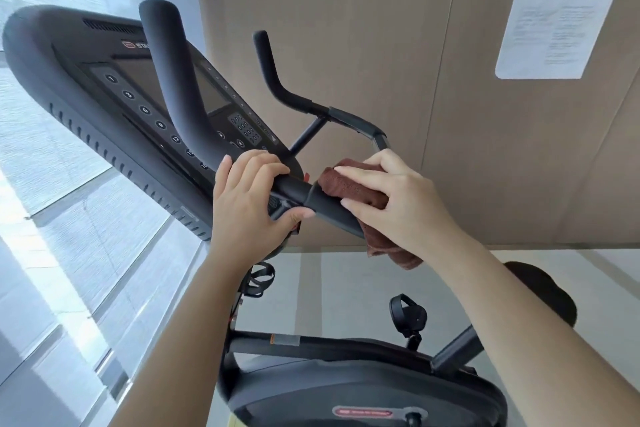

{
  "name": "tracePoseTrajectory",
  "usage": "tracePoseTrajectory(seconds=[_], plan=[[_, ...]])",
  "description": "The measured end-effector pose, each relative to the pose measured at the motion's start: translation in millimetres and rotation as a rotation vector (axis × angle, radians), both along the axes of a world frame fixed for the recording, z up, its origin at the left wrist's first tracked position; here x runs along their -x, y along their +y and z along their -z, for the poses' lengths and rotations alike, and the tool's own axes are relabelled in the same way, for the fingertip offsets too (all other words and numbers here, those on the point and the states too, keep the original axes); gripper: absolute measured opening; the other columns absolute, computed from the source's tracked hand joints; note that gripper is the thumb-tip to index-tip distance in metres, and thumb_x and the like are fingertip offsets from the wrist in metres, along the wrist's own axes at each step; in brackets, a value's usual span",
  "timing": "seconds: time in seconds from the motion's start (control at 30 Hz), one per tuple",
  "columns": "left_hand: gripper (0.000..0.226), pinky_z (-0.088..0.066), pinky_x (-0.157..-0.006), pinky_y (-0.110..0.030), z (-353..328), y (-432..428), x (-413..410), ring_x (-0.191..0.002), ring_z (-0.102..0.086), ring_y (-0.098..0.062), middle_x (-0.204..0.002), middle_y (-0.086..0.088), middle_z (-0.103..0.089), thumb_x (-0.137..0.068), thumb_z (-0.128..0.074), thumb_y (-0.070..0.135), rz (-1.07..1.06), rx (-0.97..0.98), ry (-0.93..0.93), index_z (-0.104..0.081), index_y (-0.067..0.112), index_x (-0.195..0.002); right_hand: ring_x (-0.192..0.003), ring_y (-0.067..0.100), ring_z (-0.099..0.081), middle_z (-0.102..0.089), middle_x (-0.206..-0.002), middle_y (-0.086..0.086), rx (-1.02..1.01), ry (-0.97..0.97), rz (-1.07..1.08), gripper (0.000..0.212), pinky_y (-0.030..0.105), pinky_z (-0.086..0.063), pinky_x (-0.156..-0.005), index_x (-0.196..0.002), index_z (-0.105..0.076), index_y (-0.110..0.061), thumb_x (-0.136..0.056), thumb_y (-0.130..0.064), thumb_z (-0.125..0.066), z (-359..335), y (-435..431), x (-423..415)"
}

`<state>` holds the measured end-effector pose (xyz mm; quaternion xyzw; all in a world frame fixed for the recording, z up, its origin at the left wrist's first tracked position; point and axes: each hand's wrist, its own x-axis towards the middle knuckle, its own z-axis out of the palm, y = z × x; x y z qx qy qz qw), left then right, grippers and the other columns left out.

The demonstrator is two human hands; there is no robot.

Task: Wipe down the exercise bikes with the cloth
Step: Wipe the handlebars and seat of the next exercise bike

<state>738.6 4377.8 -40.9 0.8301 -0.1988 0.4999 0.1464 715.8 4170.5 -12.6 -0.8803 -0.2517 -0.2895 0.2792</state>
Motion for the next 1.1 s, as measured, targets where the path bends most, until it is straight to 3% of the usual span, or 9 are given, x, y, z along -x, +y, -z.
tracePoseTrajectory(seconds=[0.13,0.27,0.43,0.6,0.77,0.93,1.1], plan=[[0.062,-0.025,-0.099,-0.044,1,-6,8,-0.118,-0.042,-0.024,-0.110,-0.008,-0.060,-0.075,-0.051,0.061,-0.053,-0.018,0.058,-0.059,0.005,-0.101,-0.094,0.026,-0.054,-0.053,-0.107,0.002,0.046,-0.032,0.015,0.040,0.041,-0.049,-0.083,-0.121,-0.059,-0.030,-0.082,-0.021,-0.063,6,-8,8],[0.059,-0.024,-0.103,-0.054,6,-18,24,-0.130,-0.035,-0.031,-0.125,-0.013,-0.054,-0.077,-0.053,0.048,-0.099,0.014,0.137,-0.055,0.003,-0.116,-0.092,0.024,-0.052,-0.052,-0.107,0.002,0.087,-0.042,0.007,0.041,0.037,-0.049,-0.081,-0.122,-0.058,-0.030,-0.082,-0.019,-0.063,13,-24,16],[0.057,-0.028,-0.102,-0.061,17,-66,51,-0.130,-0.034,-0.037,-0.129,-0.017,-0.051,-0.077,-0.061,0.035,-0.099,-0.011,0.188,-0.050,0.003,-0.123,-0.097,0.026,-0.053,-0.053,-0.112,0.007,0.118,-0.057,-0.016,0.043,0.033,-0.049,-0.082,-0.124,-0.057,-0.024,-0.082,-0.017,-0.065,28,-56,23],[0.048,-0.021,-0.106,-0.053,23,-134,61,-0.131,-0.032,-0.035,-0.131,-0.017,-0.049,-0.084,-0.058,0.030,-0.110,0.032,0.210,-0.051,0.003,-0.124,-0.097,0.027,-0.051,-0.053,-0.114,0.008,0.158,-0.024,0.105,0.043,0.033,-0.047,-0.080,-0.123,-0.058,-0.024,-0.082,-0.014,-0.064,59,-117,35],[0.038,-0.030,-0.101,-0.058,34,-224,56,-0.127,-0.038,-0.037,-0.125,-0.020,-0.053,-0.083,-0.062,0.017,-0.006,0.031,0.199,-0.055,0.000,-0.115,-0.095,0.030,-0.054,-0.055,-0.111,0.007,0.062,0.084,0.208,0.043,0.042,-0.050,-0.078,-0.118,-0.062,-0.025,-0.078,-0.010,-0.066,86,-210,46],[0.035,-0.028,-0.103,-0.052,62,-308,43,-0.126,-0.041,-0.034,-0.124,-0.017,-0.055,-0.086,-0.053,0.023,0.078,-0.020,0.238,-0.057,0.001,-0.113,-0.097,0.026,-0.057,-0.058,-0.109,0.005,-0.045,0.134,0.255,0.040,0.035,-0.050,-0.080,-0.114,-0.065,-0.023,-0.077,-0.009,-0.070,113,-296,58],[0.031,-0.033,-0.099,-0.053,112,-368,34,-0.121,-0.046,-0.035,-0.119,-0.016,-0.059,-0.081,-0.064,0.016,0.148,-0.060,0.358,-0.059,0.002,-0.108,-0.093,0.024,-0.060,-0.058,-0.107,0.004,-0.125,0.177,0.314,0.039,0.033,-0.050,-0.078,-0.112,-0.066,-0.022,-0.075,-0.012,-0.073,148,-355,69]])
